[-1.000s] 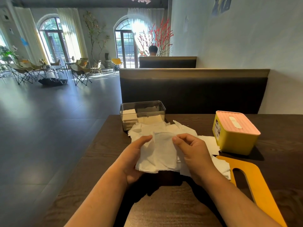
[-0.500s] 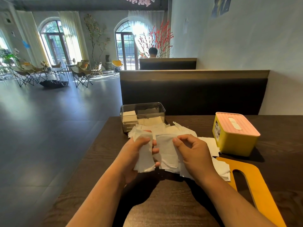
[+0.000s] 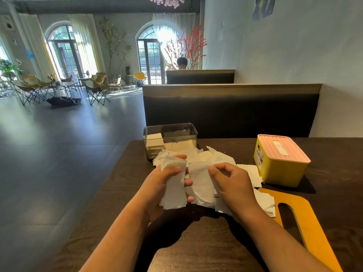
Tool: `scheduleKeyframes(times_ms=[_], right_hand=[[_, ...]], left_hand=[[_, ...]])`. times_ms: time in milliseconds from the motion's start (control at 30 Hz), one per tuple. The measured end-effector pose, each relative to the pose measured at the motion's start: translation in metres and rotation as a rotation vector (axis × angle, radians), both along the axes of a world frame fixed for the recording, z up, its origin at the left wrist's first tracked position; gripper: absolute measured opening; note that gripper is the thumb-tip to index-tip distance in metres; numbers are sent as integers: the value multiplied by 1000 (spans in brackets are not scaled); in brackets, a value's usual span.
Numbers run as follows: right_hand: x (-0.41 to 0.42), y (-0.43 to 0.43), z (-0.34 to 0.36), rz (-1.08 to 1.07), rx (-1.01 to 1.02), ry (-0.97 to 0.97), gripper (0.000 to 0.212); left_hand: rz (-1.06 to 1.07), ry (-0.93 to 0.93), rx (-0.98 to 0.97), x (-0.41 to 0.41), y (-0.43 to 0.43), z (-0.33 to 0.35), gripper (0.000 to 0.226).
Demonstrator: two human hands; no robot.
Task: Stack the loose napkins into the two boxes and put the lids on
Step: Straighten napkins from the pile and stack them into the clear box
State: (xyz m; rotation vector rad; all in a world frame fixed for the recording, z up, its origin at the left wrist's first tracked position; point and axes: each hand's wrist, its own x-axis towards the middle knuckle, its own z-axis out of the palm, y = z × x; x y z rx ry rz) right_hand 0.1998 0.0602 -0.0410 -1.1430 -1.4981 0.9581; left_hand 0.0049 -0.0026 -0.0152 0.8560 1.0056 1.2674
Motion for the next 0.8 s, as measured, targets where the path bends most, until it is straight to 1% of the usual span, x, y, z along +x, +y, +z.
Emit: scheduleKeyframes(times_ms=[67,133,200,300,400,467,500,567,700,800], right_hand=[[0,-1,2,-5,-14,23,7],[1,-1,2,6,-24,34,6],[0,-2,2,11,-22,0,6],[1,-2,3,7,-13,-16,8],[3,1,2,-79,-1,11,18],[6,3,3,-135,-7,49,28],[8,3,4,-128,-4,58,31],[11,4,6,-57,9,30,34],[13,4,12,150,-62,-118,24],[14,3,12,219,-107,-191,27]], left_hand=[[-35,6,6,-2,-1,0,38],[-81,9,-18,-1,-3,-1,33],[-106,-1,-55,0,-4,-1,27],[-105,-34,-68,-1,-3,-1,30],[-124,-55,-59,-4,-2,-1,36],[-161,-20,-46,-6,-2,-2,40],[-186,-1,-37,-7,-3,-2,44],[-236,27,-21,-7,-4,-1,46],[-276,64,14,-7,-7,0,44],[-294,59,30,-8,-7,0,43]])
